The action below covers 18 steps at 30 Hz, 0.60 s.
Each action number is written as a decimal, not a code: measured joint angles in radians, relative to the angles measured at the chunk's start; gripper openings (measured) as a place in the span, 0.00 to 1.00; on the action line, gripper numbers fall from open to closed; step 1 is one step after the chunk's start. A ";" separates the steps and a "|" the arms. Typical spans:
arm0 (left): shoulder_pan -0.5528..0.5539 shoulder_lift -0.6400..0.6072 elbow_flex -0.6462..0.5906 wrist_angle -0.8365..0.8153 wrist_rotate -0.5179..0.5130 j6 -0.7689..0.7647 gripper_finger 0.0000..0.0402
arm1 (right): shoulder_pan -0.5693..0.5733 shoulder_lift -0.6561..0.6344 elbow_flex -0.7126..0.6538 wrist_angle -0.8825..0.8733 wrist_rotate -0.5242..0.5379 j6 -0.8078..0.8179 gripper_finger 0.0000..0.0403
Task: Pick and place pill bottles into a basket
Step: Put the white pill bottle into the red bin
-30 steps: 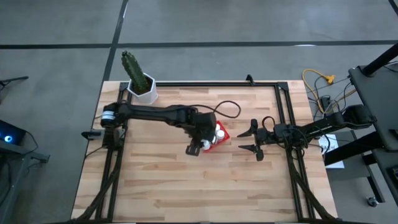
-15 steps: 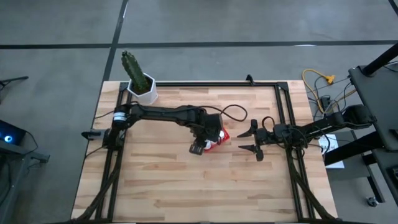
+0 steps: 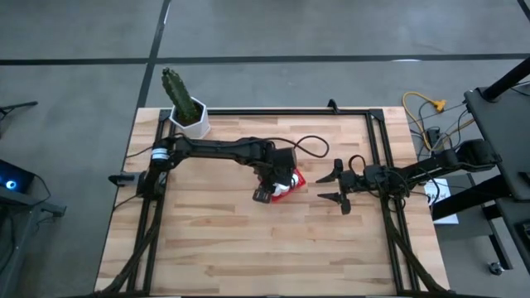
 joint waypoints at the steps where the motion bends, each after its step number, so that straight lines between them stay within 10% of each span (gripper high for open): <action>1: 0.000 0.000 0.000 0.002 0.001 0.000 0.35 | 0.000 0.000 0.000 0.000 0.000 0.000 0.55; 18: 0.002 0.030 -0.006 0.005 0.008 0.000 0.35 | 0.000 0.000 0.000 -0.003 0.000 0.003 0.55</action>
